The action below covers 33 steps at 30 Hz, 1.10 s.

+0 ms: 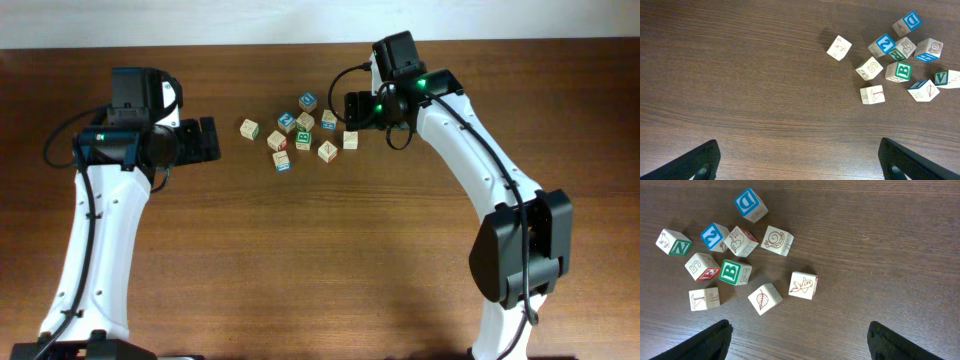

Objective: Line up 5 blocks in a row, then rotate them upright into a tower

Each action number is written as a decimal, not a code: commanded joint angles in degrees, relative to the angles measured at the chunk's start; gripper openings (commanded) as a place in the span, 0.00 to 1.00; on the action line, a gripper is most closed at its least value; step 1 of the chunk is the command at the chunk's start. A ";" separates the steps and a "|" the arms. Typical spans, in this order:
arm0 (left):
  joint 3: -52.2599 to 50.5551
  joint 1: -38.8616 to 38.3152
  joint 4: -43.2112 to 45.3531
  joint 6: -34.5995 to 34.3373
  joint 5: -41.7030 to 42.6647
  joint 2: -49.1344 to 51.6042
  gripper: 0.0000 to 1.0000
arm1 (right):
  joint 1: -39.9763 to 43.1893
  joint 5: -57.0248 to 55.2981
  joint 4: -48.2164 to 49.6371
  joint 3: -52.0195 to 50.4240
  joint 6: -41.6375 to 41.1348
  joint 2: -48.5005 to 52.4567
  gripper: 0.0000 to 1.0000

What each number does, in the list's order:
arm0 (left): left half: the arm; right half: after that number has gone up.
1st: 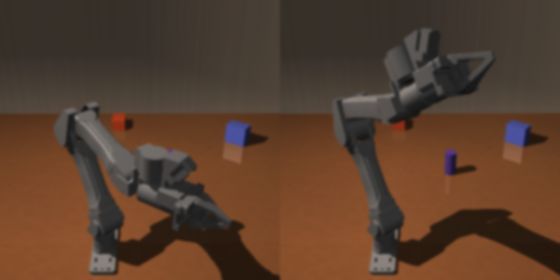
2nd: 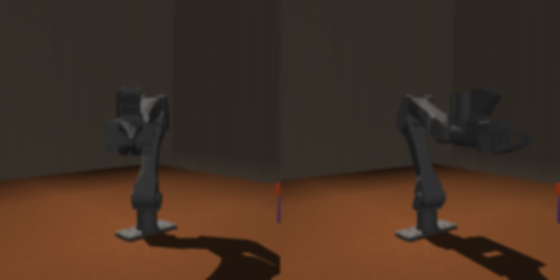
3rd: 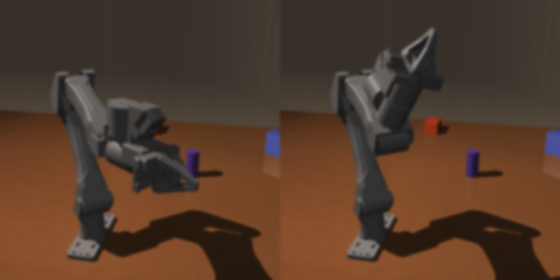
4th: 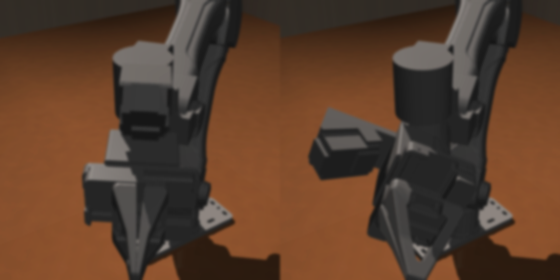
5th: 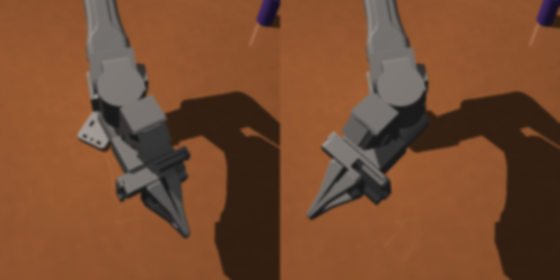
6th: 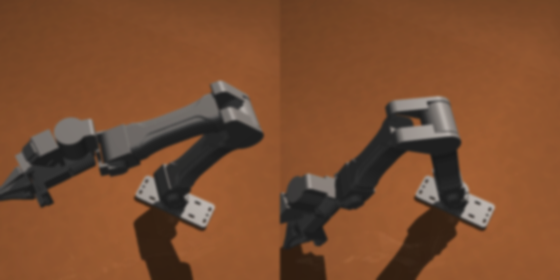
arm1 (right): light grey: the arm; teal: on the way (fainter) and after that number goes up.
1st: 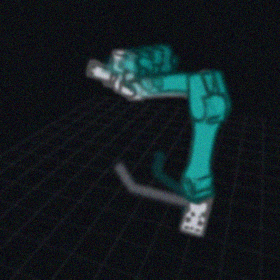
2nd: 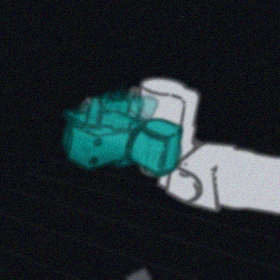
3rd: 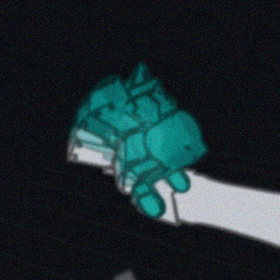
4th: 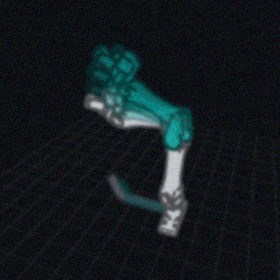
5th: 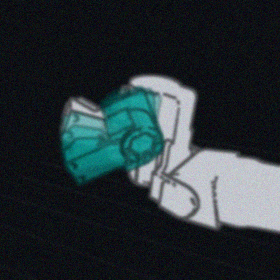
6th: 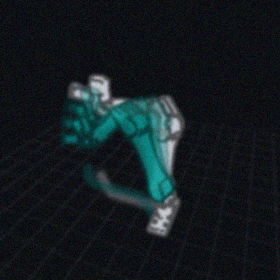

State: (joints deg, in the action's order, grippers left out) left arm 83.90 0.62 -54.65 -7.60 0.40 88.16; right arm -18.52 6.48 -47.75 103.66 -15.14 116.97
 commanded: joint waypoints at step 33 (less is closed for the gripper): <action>1.16 0.28 5.22 -2.23 -1.73 8.35 0.99 | -0.17 -1.18 2.64 0.76 -5.33 3.04 0.81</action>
State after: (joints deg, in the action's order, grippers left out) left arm 83.99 0.62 -49.63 -9.10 -0.91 94.30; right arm -18.52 6.22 -45.56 103.66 -19.49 117.84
